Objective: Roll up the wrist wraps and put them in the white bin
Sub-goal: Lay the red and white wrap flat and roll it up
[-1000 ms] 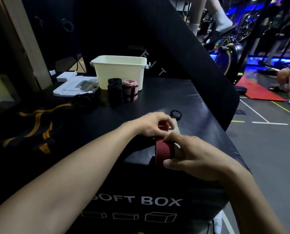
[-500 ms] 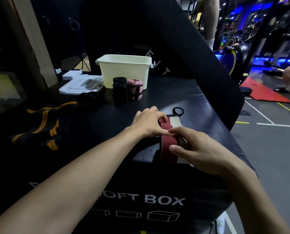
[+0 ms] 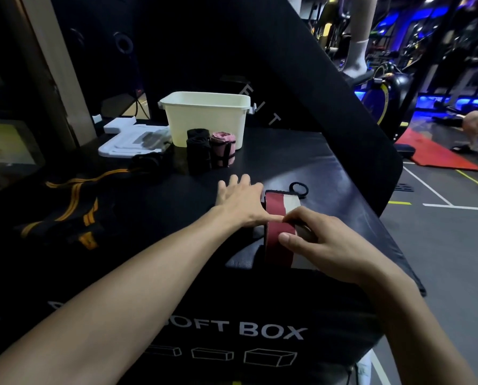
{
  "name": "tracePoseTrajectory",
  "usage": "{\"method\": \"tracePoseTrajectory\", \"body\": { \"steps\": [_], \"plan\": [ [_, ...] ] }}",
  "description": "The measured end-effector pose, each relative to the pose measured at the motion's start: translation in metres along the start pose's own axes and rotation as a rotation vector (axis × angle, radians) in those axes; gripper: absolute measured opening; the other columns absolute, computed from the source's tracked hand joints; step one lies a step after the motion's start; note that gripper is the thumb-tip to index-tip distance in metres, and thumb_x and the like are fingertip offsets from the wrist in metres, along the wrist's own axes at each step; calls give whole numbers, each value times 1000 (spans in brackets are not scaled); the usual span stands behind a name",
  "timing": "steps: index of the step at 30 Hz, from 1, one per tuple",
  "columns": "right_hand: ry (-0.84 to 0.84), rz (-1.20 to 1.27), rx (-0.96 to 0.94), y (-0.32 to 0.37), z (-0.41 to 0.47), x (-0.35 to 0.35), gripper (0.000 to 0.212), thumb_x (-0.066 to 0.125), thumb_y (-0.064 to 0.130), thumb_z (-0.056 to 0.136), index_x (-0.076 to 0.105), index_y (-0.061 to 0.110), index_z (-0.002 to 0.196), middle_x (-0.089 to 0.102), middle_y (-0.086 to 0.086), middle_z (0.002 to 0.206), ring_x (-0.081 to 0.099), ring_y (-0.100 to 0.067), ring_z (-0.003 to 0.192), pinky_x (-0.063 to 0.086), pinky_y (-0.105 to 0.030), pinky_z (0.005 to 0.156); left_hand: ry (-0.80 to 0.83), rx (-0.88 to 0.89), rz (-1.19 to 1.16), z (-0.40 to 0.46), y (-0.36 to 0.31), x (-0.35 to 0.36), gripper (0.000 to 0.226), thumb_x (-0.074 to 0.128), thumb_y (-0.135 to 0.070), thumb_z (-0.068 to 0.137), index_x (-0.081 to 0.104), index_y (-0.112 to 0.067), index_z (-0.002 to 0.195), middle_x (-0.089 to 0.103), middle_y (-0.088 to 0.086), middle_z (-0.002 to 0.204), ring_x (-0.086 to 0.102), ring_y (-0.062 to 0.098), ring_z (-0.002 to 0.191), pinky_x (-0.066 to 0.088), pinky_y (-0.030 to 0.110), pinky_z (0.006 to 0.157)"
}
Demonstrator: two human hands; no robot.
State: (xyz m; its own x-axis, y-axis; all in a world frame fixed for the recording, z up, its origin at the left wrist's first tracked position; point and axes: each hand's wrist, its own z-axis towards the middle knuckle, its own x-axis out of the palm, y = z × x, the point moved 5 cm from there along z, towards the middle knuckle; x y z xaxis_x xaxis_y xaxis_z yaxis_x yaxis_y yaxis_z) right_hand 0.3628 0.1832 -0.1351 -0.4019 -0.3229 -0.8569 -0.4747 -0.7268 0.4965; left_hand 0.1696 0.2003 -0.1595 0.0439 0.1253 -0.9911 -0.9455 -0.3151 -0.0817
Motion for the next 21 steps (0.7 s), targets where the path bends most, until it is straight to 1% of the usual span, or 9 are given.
{"method": "tracePoseTrajectory", "body": {
  "steps": [3,6,8,10,12,14,15,19,21],
  "plan": [
    [-22,23,9,-2,4,1,24,56,54,96,61,35,110,67,11,92,60,-12,91,47,-36,82,-36,22,-168,-4,5,9,77,54,-94,67,58,-34,115,47,-3,120,42,24,117,35,44,101],
    [-44,38,8,-2,7,1,21,55,54,96,63,39,108,68,14,95,62,-11,94,50,-36,82,-93,33,-270,-7,7,14,66,57,-90,70,60,-40,113,45,-9,117,39,20,114,29,39,97],
    [-53,43,1,-2,7,0,28,53,57,95,65,37,109,69,12,96,63,-10,93,52,-39,83,-104,44,-300,-5,7,16,64,57,-90,70,62,-42,112,46,-11,116,39,18,115,30,40,100],
    [-44,52,-8,1,6,1,36,49,61,94,66,34,111,70,8,94,64,-10,89,53,-43,80,-107,39,-337,-4,9,16,63,57,-91,69,64,-42,108,48,-12,115,39,17,116,31,41,103],
    [-36,56,-10,3,6,2,42,44,64,93,66,32,110,69,4,91,63,-11,86,53,-46,78,-109,28,-380,-3,11,16,59,60,-90,68,65,-43,105,50,-14,113,39,16,116,31,42,103],
    [-36,64,-1,4,6,3,48,39,68,89,67,32,105,69,1,89,63,-13,85,52,-47,78,-113,13,-425,-2,12,16,53,65,-85,69,66,-43,102,51,-15,110,39,15,115,31,41,102],
    [-35,73,4,4,7,3,47,39,68,89,67,32,103,69,1,88,63,-14,84,52,-47,77,-112,8,-446,-1,12,15,51,67,-83,70,67,-43,100,51,-16,108,39,15,115,30,40,102],
    [-35,96,18,5,11,5,29,46,56,98,64,36,88,66,-4,79,60,-14,73,49,-48,70,-75,-7,-513,4,14,12,43,72,-80,68,70,-45,92,50,-20,99,41,14,114,28,38,100],
    [-47,114,41,4,14,5,36,47,56,97,63,29,80,64,-6,76,58,-17,71,47,-51,70,-64,-18,-524,5,15,12,43,74,-81,66,71,-44,87,52,-19,98,41,13,113,28,37,99]
  ]
}}
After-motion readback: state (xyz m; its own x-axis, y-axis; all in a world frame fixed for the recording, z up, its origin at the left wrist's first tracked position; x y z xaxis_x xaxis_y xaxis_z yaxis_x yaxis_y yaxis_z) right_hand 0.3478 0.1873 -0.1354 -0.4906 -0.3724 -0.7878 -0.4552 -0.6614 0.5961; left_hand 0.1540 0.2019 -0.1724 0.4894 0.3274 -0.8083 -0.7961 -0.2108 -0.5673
